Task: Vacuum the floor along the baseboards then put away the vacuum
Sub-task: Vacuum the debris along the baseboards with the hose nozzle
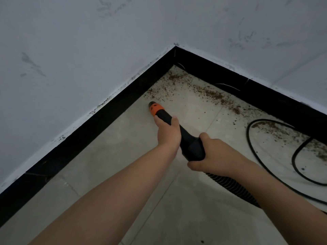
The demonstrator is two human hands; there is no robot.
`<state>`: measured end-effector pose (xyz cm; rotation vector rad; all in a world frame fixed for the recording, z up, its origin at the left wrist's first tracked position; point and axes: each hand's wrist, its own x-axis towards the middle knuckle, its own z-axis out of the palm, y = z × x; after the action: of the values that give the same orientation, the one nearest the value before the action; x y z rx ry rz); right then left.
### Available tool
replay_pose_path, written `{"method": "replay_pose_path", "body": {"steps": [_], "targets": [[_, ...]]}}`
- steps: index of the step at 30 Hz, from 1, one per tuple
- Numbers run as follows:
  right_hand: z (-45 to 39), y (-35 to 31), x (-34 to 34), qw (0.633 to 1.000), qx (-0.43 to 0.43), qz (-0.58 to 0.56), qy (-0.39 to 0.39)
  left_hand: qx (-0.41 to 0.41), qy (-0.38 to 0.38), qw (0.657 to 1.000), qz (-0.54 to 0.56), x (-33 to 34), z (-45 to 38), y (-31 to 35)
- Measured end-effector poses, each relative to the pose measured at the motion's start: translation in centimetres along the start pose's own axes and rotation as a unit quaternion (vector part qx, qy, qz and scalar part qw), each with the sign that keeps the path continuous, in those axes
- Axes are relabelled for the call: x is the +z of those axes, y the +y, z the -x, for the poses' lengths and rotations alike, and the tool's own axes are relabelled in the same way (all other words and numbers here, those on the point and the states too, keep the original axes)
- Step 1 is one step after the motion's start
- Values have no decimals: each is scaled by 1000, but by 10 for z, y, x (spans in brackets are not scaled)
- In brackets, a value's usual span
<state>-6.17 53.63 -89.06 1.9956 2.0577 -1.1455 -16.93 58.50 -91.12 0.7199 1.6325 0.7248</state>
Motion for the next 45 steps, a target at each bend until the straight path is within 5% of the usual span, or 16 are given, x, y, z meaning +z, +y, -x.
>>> {"method": "replay_pose_path", "body": {"steps": [8,19,33,45], "targets": [[0,13,-8,998,53,-12,16,11,-3,1000,8,23,-2,0],[-29,-18,13,999,19,-22,18,34,73,995,61,-7,-29,-8],[-59,-25,32,1000,10,10,0,15,-33,999,-25,-38,-78,-4],[-56,10,13,999,-34,-27,-15,-56,-21,998,34,-17,-66,10]]}}
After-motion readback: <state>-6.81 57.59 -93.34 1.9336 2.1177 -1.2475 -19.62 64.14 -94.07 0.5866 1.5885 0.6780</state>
